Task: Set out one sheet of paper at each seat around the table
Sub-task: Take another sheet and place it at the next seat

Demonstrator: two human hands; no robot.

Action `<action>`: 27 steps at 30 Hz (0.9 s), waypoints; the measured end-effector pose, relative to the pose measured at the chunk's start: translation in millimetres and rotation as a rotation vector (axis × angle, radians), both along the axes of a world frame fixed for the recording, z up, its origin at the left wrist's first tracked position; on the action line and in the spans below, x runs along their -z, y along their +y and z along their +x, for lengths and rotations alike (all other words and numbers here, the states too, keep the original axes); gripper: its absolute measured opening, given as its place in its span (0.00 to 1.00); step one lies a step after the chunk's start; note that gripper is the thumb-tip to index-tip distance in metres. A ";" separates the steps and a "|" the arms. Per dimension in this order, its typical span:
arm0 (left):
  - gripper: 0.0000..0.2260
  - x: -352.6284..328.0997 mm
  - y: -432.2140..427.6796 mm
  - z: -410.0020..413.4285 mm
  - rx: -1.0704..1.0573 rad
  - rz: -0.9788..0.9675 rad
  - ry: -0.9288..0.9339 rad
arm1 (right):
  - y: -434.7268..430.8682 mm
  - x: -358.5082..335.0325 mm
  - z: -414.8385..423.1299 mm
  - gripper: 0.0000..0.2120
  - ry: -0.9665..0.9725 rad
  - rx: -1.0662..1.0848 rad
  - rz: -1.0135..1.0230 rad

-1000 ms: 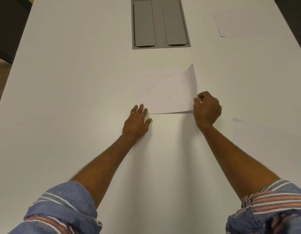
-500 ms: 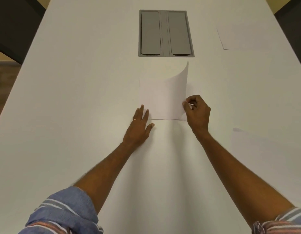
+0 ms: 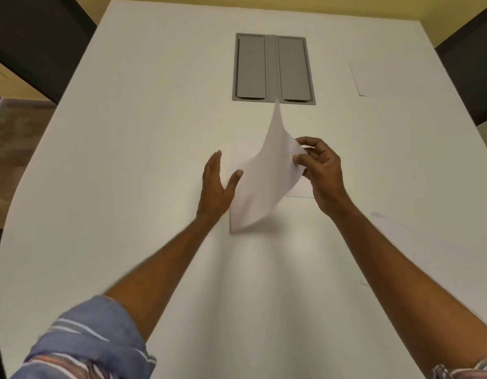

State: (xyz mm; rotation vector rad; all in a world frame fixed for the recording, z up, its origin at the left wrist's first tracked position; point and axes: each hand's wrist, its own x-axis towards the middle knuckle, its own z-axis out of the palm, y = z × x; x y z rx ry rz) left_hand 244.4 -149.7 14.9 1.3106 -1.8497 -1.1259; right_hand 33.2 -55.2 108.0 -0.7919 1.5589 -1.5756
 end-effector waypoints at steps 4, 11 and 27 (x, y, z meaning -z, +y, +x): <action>0.39 -47.1 -31.7 -5.4 0.202 0.198 0.125 | 8.0 -18.3 3.2 0.18 -0.163 -0.273 -0.003; 0.23 -61.1 -3.9 20.3 0.413 0.500 0.231 | 23.9 -37.2 5.5 0.19 -0.277 -0.323 0.012; 0.14 -49.0 115.3 147.4 -0.026 0.601 0.233 | 104.5 7.3 80.9 0.26 -0.245 0.063 0.192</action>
